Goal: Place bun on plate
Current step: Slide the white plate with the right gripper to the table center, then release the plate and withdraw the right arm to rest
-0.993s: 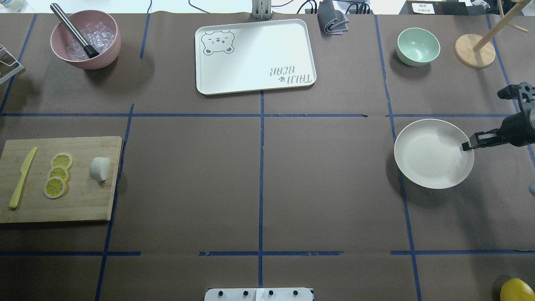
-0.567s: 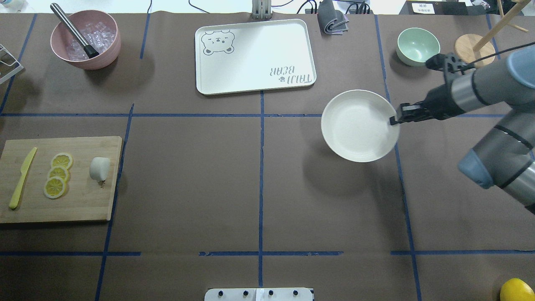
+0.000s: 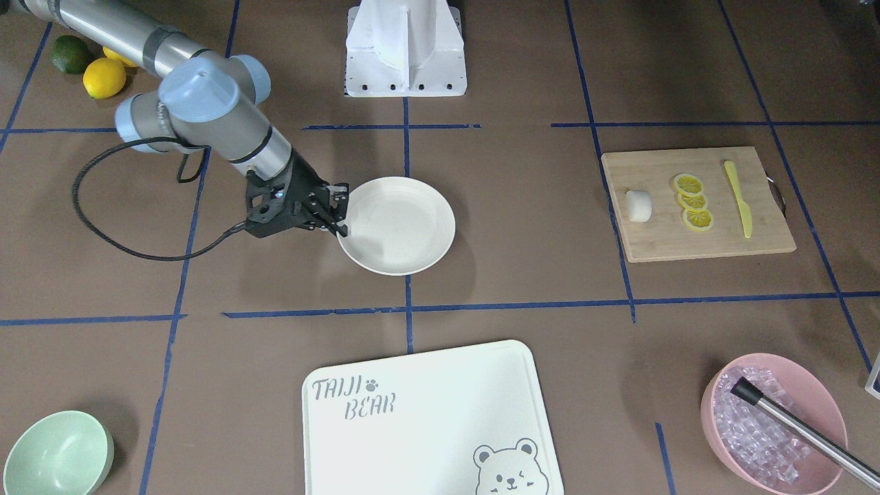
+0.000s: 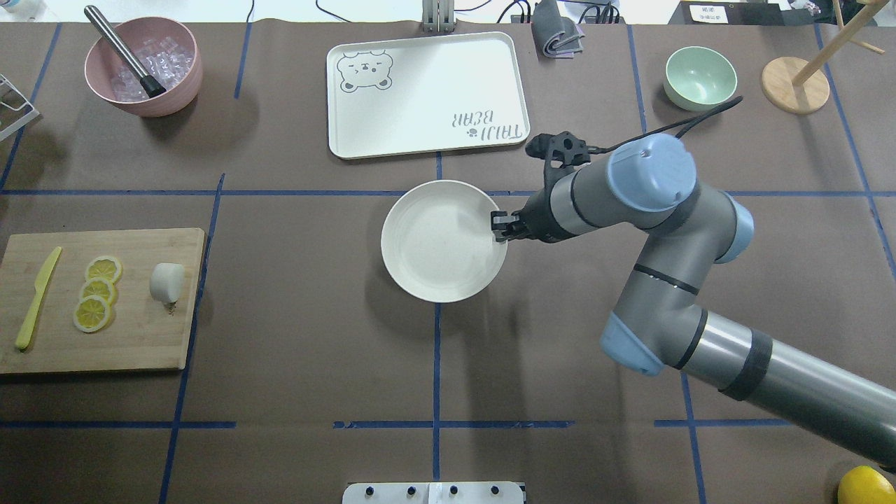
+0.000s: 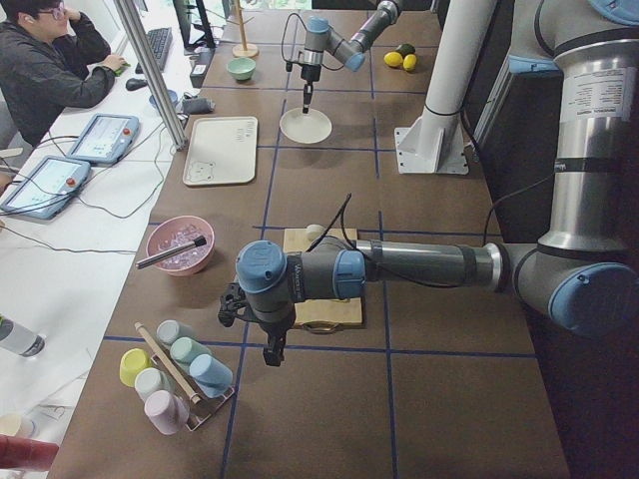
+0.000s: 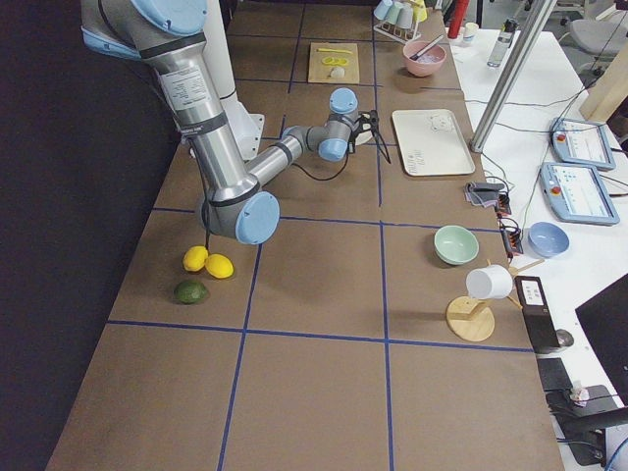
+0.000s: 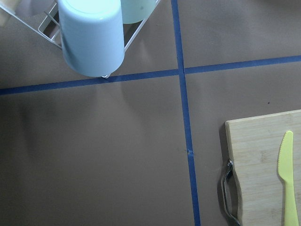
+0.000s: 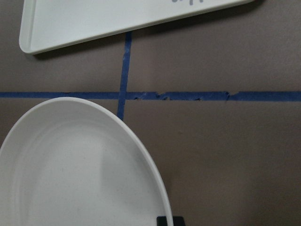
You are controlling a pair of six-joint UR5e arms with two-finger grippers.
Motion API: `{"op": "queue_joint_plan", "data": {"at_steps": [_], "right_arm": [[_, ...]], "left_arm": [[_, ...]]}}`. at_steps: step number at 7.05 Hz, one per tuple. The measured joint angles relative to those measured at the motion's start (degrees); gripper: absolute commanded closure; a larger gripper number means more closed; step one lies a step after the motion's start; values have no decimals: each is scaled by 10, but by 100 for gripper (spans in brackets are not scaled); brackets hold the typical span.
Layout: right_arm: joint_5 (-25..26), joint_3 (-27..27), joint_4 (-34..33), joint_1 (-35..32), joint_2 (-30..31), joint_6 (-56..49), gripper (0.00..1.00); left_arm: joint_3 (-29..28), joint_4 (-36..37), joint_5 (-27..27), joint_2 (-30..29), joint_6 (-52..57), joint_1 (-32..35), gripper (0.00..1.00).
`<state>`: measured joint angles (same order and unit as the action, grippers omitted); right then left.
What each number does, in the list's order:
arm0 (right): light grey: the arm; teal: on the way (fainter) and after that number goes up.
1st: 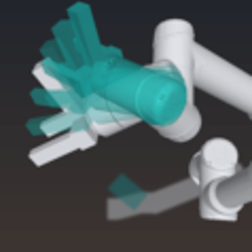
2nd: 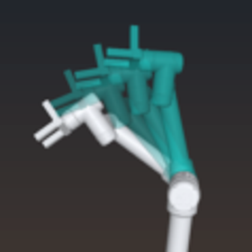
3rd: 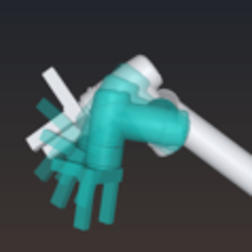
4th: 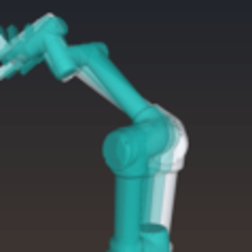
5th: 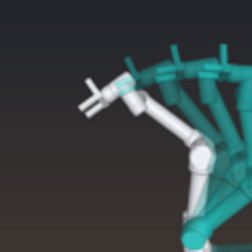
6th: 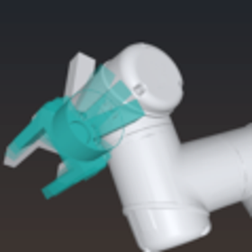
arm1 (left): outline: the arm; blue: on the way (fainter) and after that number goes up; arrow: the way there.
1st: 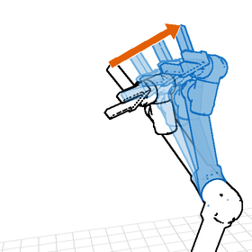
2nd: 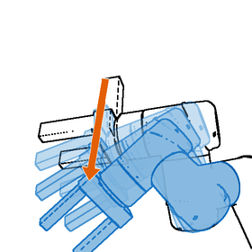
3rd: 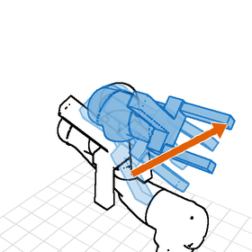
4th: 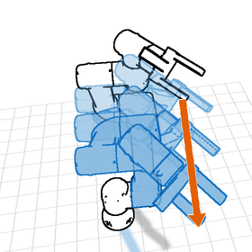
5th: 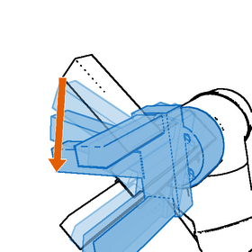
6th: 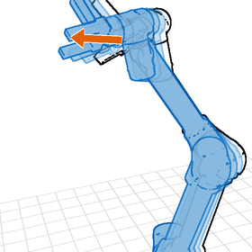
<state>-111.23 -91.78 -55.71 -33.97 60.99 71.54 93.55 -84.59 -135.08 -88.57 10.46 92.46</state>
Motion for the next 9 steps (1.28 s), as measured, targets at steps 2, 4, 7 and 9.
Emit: {"op": "queue_joint_plan", "data": {"at_steps": [2, 4, 7, 9], "right_arm": [[40, 2, -27, 37, -10, 26, 78], [46, 10, -32, 47, -11, 34, 43], [47, 15, -41, 44, -14, 51, 0], [-4, 10, -113, -10, -22, -5, 0]], "left_arm": [[0, 0, 0, 1, 0, 0, 0], [1, 1, 0, 0, 0, 0, 0], [4, 1, -1, 1, 0, 0, 0], [5, 0, -1, 1, 1, 0, 0]]}}
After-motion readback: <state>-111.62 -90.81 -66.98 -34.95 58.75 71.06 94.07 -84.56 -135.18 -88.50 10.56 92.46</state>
